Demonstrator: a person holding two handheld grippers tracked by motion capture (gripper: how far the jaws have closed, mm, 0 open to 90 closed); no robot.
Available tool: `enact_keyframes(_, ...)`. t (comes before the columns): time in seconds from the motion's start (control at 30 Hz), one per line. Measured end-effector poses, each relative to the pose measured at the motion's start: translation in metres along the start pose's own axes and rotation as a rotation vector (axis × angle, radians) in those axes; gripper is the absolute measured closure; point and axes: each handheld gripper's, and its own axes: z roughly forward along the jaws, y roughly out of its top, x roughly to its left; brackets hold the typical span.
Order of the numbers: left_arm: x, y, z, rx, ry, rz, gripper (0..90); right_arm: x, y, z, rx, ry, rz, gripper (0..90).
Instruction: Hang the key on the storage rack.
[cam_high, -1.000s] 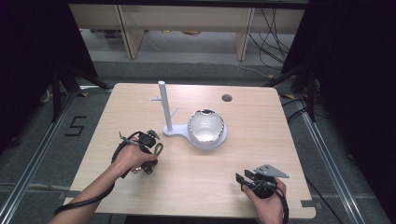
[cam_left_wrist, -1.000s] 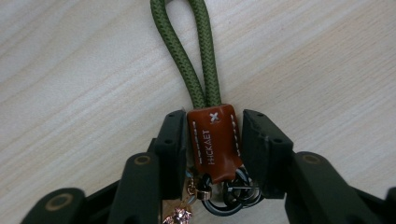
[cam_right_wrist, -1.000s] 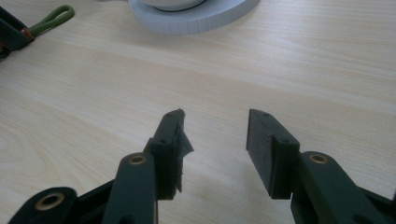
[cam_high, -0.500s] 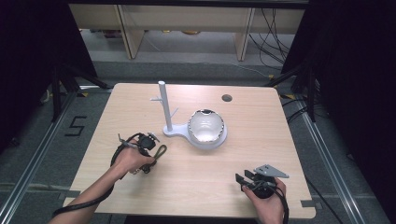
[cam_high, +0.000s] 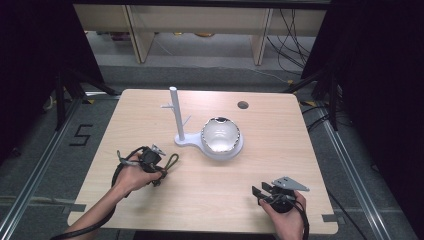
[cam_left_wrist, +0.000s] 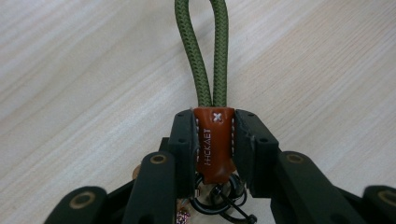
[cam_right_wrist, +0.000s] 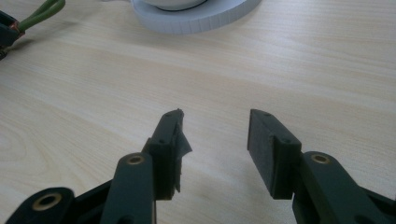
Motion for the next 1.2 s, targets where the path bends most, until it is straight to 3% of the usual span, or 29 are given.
enact_keyframes(0.13,0.001,-0.009,-0.003,-0.081,-0.021,-0.007,68.8,0.000,0.000,0.000,0.000,-0.005,0.001,56.0)
enact_keyframes(0.23,0.002,-0.015,-0.005,-0.126,-0.025,0.006,68.8,0.003,-0.001,-0.001,0.008,-0.006,0.038,55.8)
enact_keyframes(0.3,0.003,-0.018,-0.007,-0.155,-0.023,0.008,68.8,0.000,-0.001,0.000,-0.005,-0.008,0.005,55.6)
enact_keyframes(0.33,0.005,-0.022,-0.009,-0.185,-0.025,0.019,68.7,0.000,-0.001,0.000,-0.005,-0.008,0.005,55.5)
enact_keyframes(0.37,0.005,-0.022,-0.009,-0.185,-0.025,0.019,68.8,0.000,-0.001,0.000,-0.005,-0.009,0.007,55.4)
enact_keyframes(0.4,0.005,-0.028,-0.009,-0.235,-0.015,0.015,68.7,0.002,-0.002,-0.001,-0.001,-0.010,0.035,55.4)
enact_keyframes(0.43,0.006,-0.029,-0.009,-0.248,-0.016,0.018,68.7,-0.001,-0.002,0.000,-0.008,-0.010,0.005,55.4)
enact_keyframes(0.47,0.006,-0.031,-0.010,-0.262,-0.017,0.021,68.8,-0.001,-0.002,0.002,-0.023,0.009,0.006,55.3)
enact_keyframes(0.73,0.007,-0.042,-0.017,-0.403,-0.001,0.016,68.7,-0.001,-0.002,0.003,-0.030,0.006,0.000,54.9)
enact_keyframes(0.9,0.008,-0.045,-0.019,-0.444,-0.023,0.013,68.6,-0.001,-0.002,0.002,-0.016,-0.009,0.000,54.8)
enact_keyframes(0.93,0.006,-0.046,-0.018,-0.464,-0.017,-0.010,68.6,-0.001,-0.003,0.003,-0.014,-0.012,0.002,54.9)
enact_keyframes(0.97,0.008,-0.047,-0.019,-0.469,-0.016,0.004,68.6,-0.001,-0.003,0.003,-0.013,-0.008,0.000,54.9)
enact_keyframes(1.03,0.007,-0.047,-0.020,-0.497,-0.015,-0.012,68.6,0.000,-0.002,0.002,-0.015,0.002,0.005,54.9)
enact_keyframes(1.2,0.007,-0.049,-0.025,-0.542,0.000,-0.007,68.6,0.000,-0.003,0.002,-0.017,0.002,0.003,54.9)
